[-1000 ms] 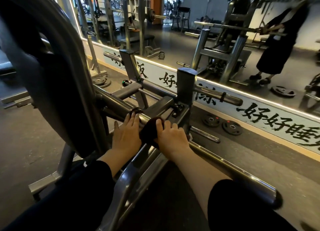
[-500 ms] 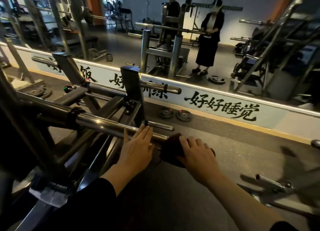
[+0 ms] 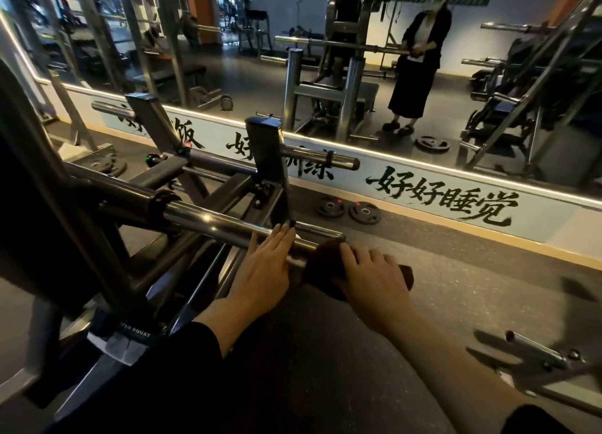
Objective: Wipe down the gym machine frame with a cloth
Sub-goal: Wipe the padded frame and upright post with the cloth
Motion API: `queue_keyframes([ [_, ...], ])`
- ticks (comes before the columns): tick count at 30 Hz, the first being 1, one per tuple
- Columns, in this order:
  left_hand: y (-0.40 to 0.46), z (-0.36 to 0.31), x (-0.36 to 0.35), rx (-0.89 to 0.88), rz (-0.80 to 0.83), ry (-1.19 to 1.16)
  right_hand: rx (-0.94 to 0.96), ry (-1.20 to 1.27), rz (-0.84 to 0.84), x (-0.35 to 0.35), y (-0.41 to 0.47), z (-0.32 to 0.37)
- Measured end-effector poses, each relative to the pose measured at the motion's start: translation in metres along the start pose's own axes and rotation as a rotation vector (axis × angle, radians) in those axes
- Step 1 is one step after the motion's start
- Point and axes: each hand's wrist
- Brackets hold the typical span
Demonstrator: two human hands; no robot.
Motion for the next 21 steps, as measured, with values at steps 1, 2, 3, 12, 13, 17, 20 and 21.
queue_keyframes([
  [1, -0.006, 0.003, -0.005, 0.026, -0.088, -0.087, 0.02, -0.075, -0.049, -0.004, -0.009, 0.007],
  [2, -0.012, 0.005, -0.011, 0.049, -0.194, -0.163, 0.017, -0.112, -0.081, -0.008, -0.012, 0.012],
  [3, -0.018, 0.005, -0.015, 0.073, -0.297, -0.214, 0.005, -0.108, -0.111, -0.011, -0.01, 0.016],
  [12, -0.027, -0.039, -0.011, 0.786, -0.058, -1.595, 0.17, 0.322, -0.125, 0.002, 0.014, 0.082],
  [13, -0.024, -0.037, -0.008, 0.846, -0.11, -1.66, 0.213, 0.413, -0.105, 0.006, 0.016, 0.089],
  [17, -0.012, -0.016, -0.003, 1.005, -0.359, -1.728, 0.178, 0.727, -0.022, 0.02, 0.016, 0.089],
  [20, -0.008, 0.01, 0.007, 1.066, -0.602, -1.827, 0.004, 0.584, -0.198, 0.024, 0.028, 0.078],
  [21, -0.007, 0.022, 0.013, 1.046, -0.691, -1.882, -0.029, 0.528, -0.151, 0.025, 0.033, 0.078],
])
Point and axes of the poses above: each hand's wrist, its own y-axis towards the middle knuckle, its own x-axis out of the back of the hand, z = x × y, and after that the axes turned 5 degrees about -y, right-handed
